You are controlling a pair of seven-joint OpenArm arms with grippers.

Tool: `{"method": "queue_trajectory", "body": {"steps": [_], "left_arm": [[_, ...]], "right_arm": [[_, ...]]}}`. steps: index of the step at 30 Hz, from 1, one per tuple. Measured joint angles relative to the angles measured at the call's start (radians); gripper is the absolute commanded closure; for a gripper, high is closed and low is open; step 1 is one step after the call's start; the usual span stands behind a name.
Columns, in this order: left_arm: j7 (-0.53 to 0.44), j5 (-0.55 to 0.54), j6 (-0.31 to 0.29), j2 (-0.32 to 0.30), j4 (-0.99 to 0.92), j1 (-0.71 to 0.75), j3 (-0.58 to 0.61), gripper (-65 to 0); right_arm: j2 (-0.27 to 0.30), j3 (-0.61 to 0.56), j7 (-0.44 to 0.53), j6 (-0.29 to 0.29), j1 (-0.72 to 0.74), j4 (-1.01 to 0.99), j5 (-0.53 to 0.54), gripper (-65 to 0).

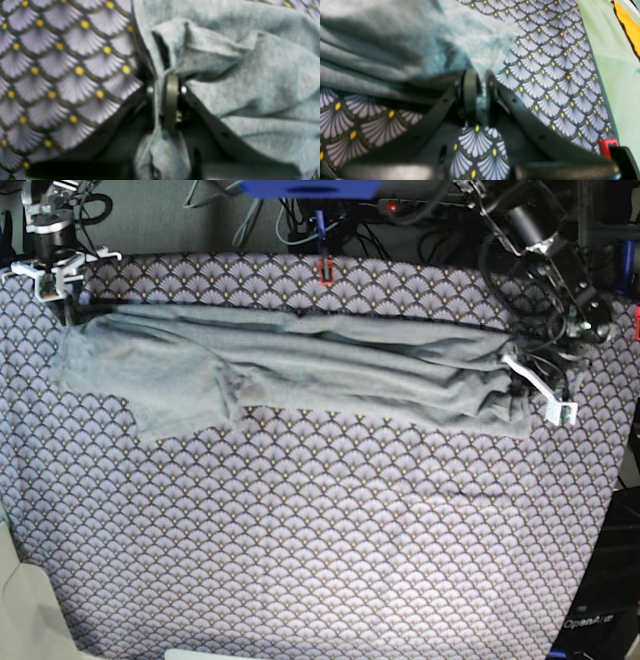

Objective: Fold the T-shirt properly
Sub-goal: 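Regrasp the folded edge with the left gripper and tug it outward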

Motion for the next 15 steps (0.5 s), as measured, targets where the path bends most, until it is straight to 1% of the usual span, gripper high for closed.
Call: {"method": "queue_trajectory", "body": {"steps": [5, 10, 15], "left_arm": [[0.024, 0.020, 0.006, 0.000, -0.002, -0.035, 0.001, 0.0], [0.022, 0.020, 0.014, -0.005, -0.003, -0.047, 0.075, 0.0], [0.023, 0.021, 0.014, -0.010, -0.003, -0.047, 0.087, 0.0]], "right_arm": [[0.000, 0.000, 0.000, 0.000, 0.000, 0.000, 0.000, -8.1], [0.000, 0.000, 0.000, 0.000, -0.003, 0.000, 0.000, -8.2], [-0.001, 0.023, 0.000, 0.000, 0.001, 0.000, 0.000, -8.5]]}}
